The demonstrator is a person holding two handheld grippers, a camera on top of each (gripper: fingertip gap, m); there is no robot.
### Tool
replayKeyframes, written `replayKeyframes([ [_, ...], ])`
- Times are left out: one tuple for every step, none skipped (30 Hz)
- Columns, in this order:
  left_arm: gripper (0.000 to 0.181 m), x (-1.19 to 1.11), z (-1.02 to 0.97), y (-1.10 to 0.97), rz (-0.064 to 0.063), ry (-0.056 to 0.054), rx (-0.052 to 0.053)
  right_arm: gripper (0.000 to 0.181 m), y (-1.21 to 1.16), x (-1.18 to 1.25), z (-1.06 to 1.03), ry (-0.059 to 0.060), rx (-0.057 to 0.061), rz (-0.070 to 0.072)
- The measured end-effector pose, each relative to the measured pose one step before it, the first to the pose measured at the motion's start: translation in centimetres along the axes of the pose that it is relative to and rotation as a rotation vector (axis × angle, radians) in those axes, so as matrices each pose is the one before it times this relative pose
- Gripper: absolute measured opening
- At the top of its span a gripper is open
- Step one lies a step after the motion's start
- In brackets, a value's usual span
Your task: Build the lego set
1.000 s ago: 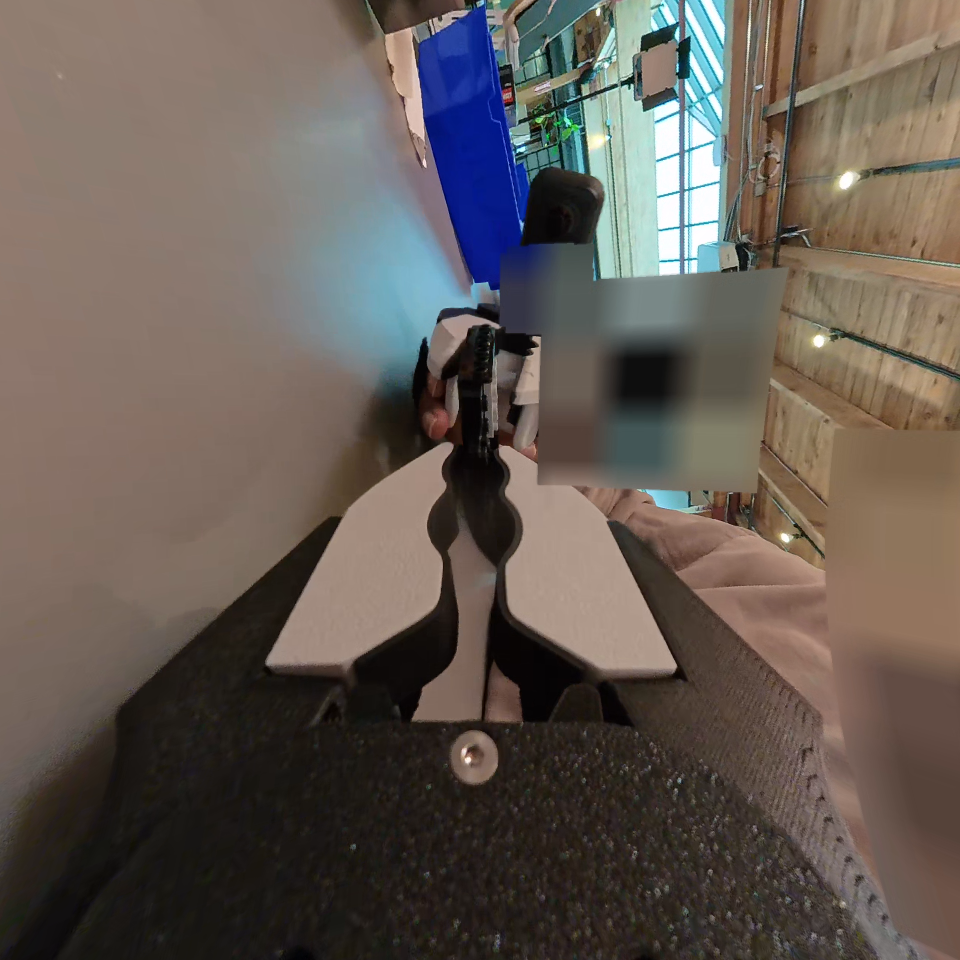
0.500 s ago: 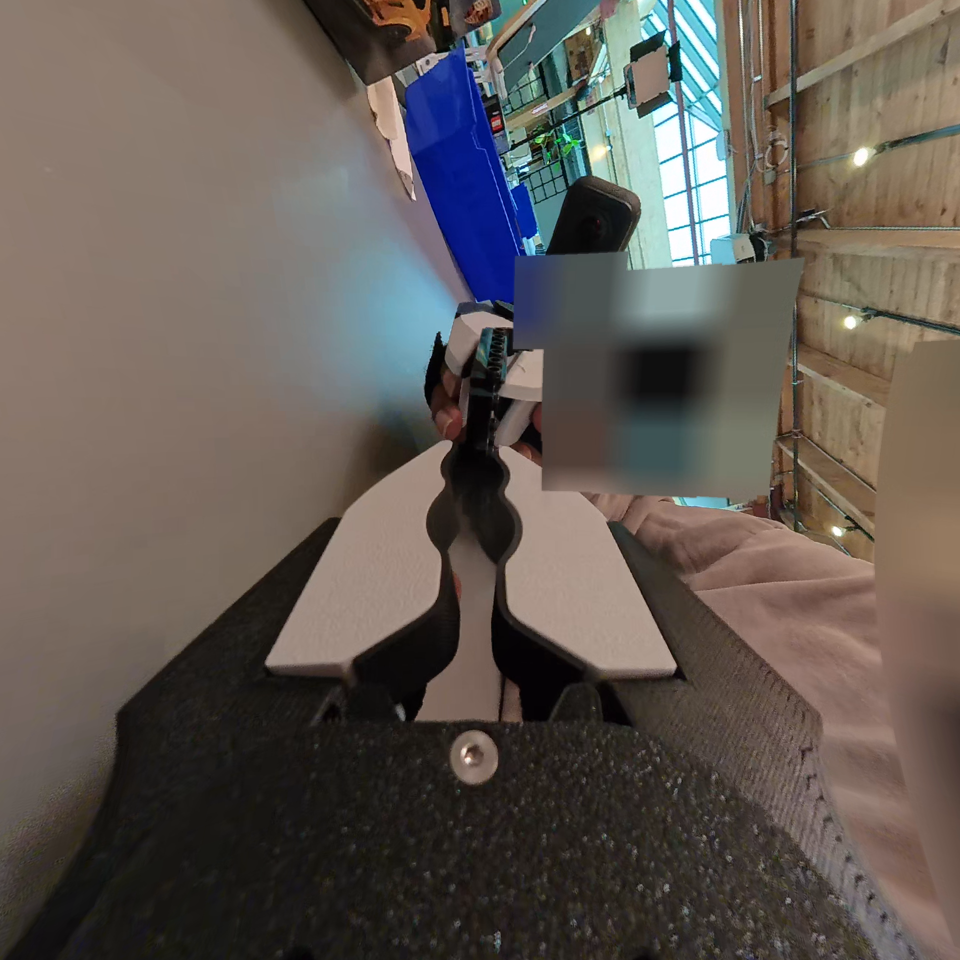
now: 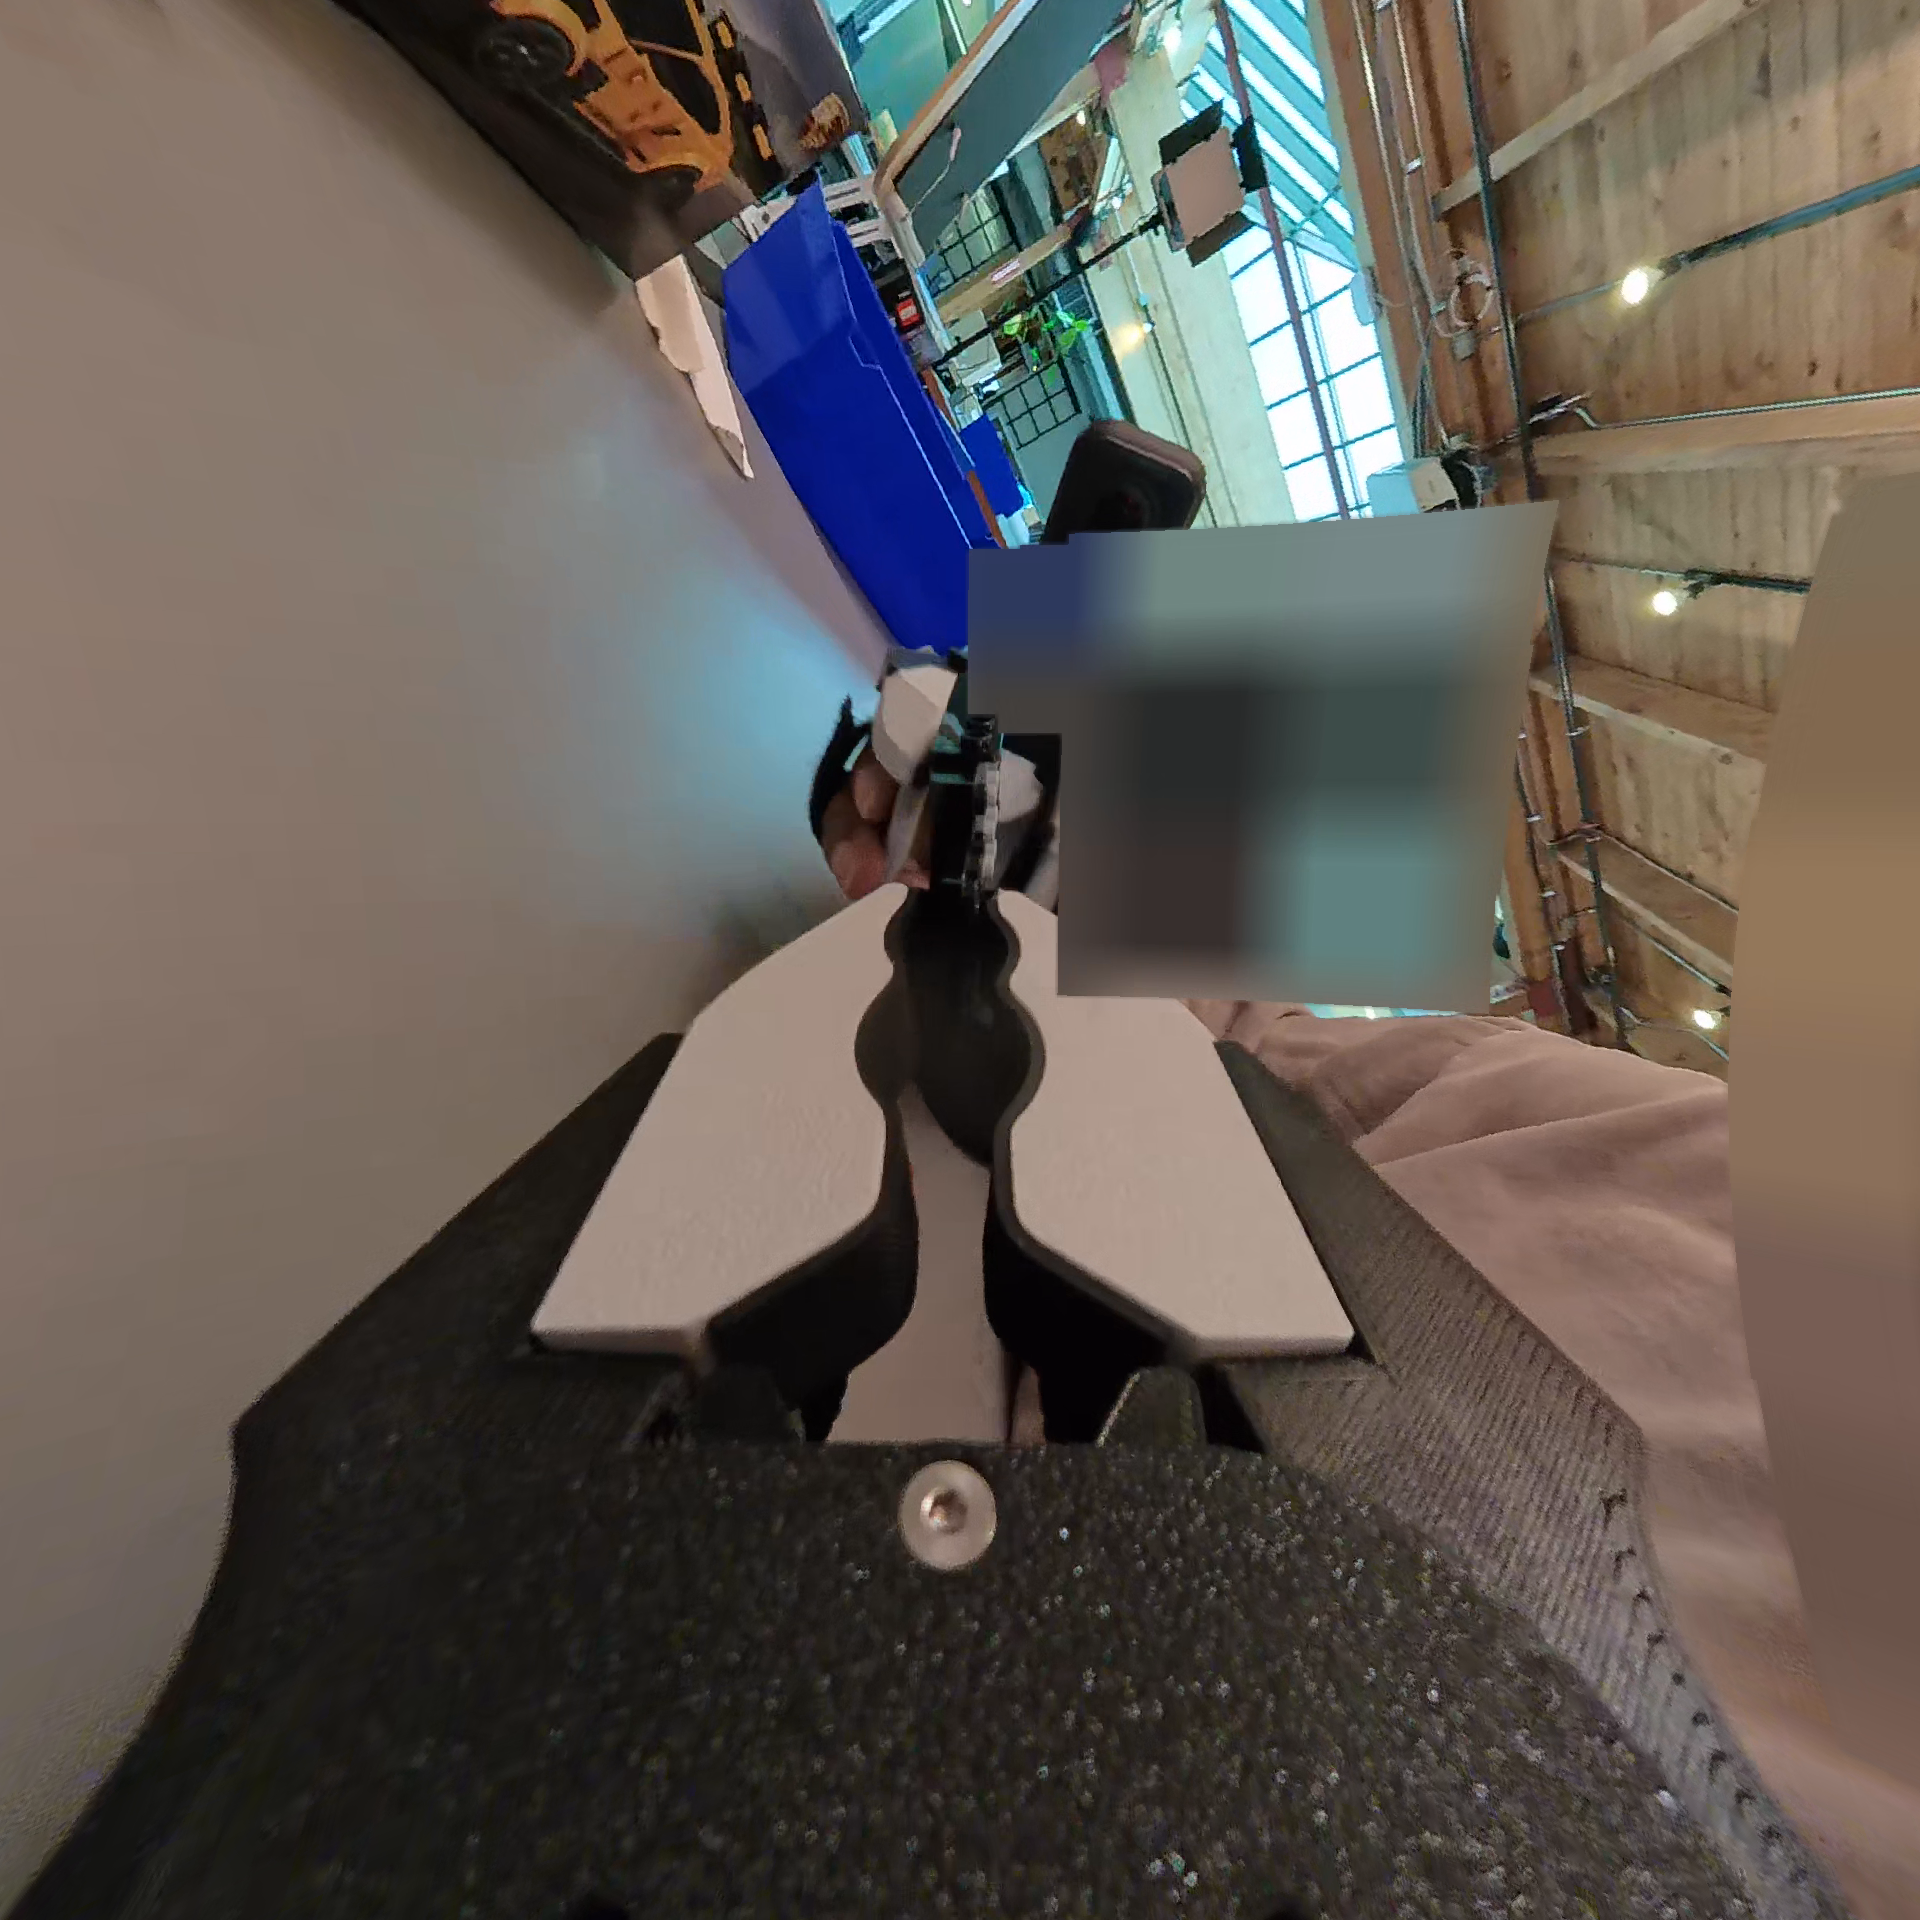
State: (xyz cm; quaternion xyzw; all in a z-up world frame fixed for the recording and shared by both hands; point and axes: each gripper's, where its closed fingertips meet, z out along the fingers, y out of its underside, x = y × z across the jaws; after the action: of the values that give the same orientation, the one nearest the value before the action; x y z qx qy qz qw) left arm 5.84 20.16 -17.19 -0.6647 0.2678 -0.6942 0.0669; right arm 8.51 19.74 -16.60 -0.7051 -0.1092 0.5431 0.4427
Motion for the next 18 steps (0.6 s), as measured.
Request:
replayKeyframes([
  [0.009,0.018,-0.088,-0.090,0.0024,0.0012,0.0036,0.029,0.463,-0.111,0.145,0.0076,-0.0124,0.0044],
  [0.009,0.123,-0.003,-0.007,-0.0014,0.0076,-0.0022,0.027,0.378,0.096,0.180,0.0219,-0.0048,-0.0095],
  [0.009,0.028,0.050,0.068,0.0055,-0.0021,-0.0049,0.018,-0.038,0.024,0.080,0.0114,0.0216,-0.0143],
  [0.009,-0.005,0.045,0.054,0.0068,-0.0056,-0.0024,0.016,-0.123,-0.004,0.042,0.0009,0.0147,-0.0042],
  [0.009,0.061,-0.016,-0.044,-0.0006,-0.0002,0.0039,0.014,-0.109,-0.063,0.011,-0.0080,0.0053,-0.0010],
  [0.009,0.041,-0.020,-0.025,0.0018,-0.0027,0.0017,0.013,-0.064,-0.086,0.029,-0.0082,0.0009,0.0012],
  [0.009,0.014,-0.047,-0.025,0.0069,-0.0066,0.0005,0.012,0.044,-0.044,0.024,-0.0035,-0.0036,0.0001],
  [0.010,-0.025,-0.050,-0.050,0.0069,-0.0114,0.0027,0.011,0.138,0.037,0.056,0.0033,-0.0049,-0.0053],
  [0.010,-0.041,-0.037,-0.032,0.0060,-0.0109,0.0020,0.010,0.161,0.030,0.039,0.0016,-0.0059,-0.0092],
  [0.010,-0.015,-0.004,0.004,0.0008,-0.0048,-0.0009,0.010,0.089,0.001,0.014,-0.0012,-0.0005,-0.0053],
  [0.010,-0.003,0.011,0.014,-0.0016,-0.0008,-0.0002,0.010,0.040,-0.006,-0.006,0.0002,0.0026,-0.0044],
  [0.010,0.001,0.017,-0.005,0.0023,-0.0016,0.0024,0.010,0.002,-0.003,-0.014,0.0031,0.0028,-0.0093],
  [0.010,0.036,0.025,-0.009,0.0045,-0.0017,0.0019,0.009,-0.024,-0.009,-0.023,0.0015,0.0018,-0.0092],
  [0.010,0.073,0.033,-0.019,0.0086,-0.0009,0.0005,0.009,-0.070,-0.051,-0.052,-0.0006,0.0044,-0.0116],
  [0.010,0.069,0.025,-0.001,0.0066,-0.0021,0.0003,0.009,-0.022,-0.028,-0.031,0.0020,0.0011,-0.0164],
  [0.010,0.071,0.020,-0.002,0.0062,0.0002,0.0011,0.009,-0.034,-0.057,-0.035,0.0036,0.0013,-0.0177],
  [0.010,0.107,-0.006,-0.018,0.0066,0.0032,0.0009,0.009,-0.066,-0.103,-0.024,0.0025,0.0008,-0.0186],
  [0.010,0.198,-0.014,-0.034,0.0150,0.0042,0.0003,0.009,-0.057,-0.178,-0.021,-0.0025,-0.0011,-0.0196],
])
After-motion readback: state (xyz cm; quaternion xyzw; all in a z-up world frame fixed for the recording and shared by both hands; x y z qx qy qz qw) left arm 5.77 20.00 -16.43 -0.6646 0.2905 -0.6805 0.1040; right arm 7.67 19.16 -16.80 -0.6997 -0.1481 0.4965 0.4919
